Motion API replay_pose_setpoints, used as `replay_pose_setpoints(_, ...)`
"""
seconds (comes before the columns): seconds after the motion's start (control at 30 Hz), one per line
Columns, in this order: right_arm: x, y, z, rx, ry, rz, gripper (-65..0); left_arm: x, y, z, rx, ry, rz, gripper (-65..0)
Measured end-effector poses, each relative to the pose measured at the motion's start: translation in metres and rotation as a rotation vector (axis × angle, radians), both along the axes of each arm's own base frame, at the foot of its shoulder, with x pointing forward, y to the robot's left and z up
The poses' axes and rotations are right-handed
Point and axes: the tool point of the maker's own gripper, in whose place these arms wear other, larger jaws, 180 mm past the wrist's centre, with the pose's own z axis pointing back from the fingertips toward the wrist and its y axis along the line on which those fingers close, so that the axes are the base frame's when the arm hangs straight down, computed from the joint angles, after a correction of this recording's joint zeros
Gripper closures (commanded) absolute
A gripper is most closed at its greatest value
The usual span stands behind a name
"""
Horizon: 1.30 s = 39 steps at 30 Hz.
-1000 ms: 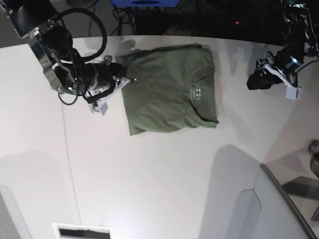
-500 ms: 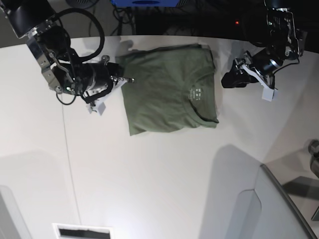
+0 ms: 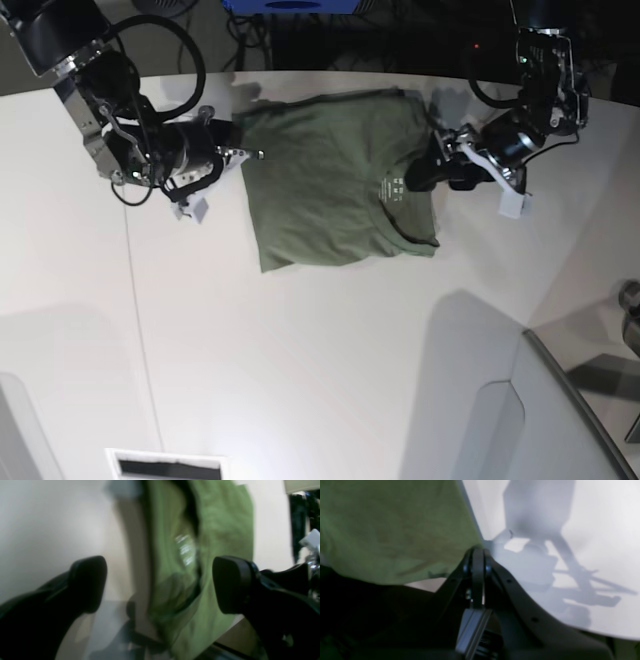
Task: Layout the t-shirt on the table in an organized manner, then fold the t-shirt properly
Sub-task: 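Grasp the folded shirt's collar side with the left gripper and flip it over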
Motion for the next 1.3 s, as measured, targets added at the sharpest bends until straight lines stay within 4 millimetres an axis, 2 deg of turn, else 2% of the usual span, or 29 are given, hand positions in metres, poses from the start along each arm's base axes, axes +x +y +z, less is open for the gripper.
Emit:
replay_pose_setpoints(0.13,-0.001,0.006,0.000,0.025,-0.024,0.025,0.0,-0.001,-0.018,-0.013,-0.057,0.028,-0.011,-65.0)
replay_pose_setpoints(0.27,0.001,0.004,-0.002,0.018,-0.058,0.005,0.0,0.003,-0.032,-0.018,-0.108,0.008,-0.006,-65.0)
replay_pose_setpoints(0.47,0.000,0.003,-0.003,0.018,-0.054,0.002,0.0,-0.002,-0.058,-0.021,-0.143,0.012,-0.071,-65.0)
replay_pose_setpoints(0.53,0.000,0.003,-0.003,0.017,-0.054,0.000,0.0,-0.004,-0.068,-0.022,-0.149,0.017,-0.101,-56.1)
replay_pose_setpoints(0.77,0.000,0.003,-0.003,0.018,-0.055,0.000,0.0,-0.019,-0.072,-0.038,-0.095,0.101,-0.172,0.0)
replay_pose_setpoints(0.9,0.000,0.002,-0.003,0.017,-0.054,-0.002,0.0,-0.005,-0.062,-0.034,-0.057,0.089,-0.189,0.0)
replay_pose_setpoints(1.03,0.000,0.001,-0.003,0.015,-0.056,-0.002,0.0,0.009,-0.031,-0.027,0.031,0.089,-0.215,0.0)
replay_pose_setpoints(1.13,0.002,0.001,-0.002,0.014,-0.060,-0.002,0.0,0.022,-0.008,-0.026,0.183,0.095,-0.311,0.0)
replay_pose_setpoints(1.2,0.003,0.001,-0.002,0.014,-0.063,-0.002,0.0,0.033,-0.007,-0.026,0.307,0.094,-0.433,0.0)
replay_pose_setpoints(1.3,0.009,0.001,0.000,0.014,-0.083,-0.007,0.0,0.045,-0.022,-0.028,0.470,0.061,-0.634,0.0)
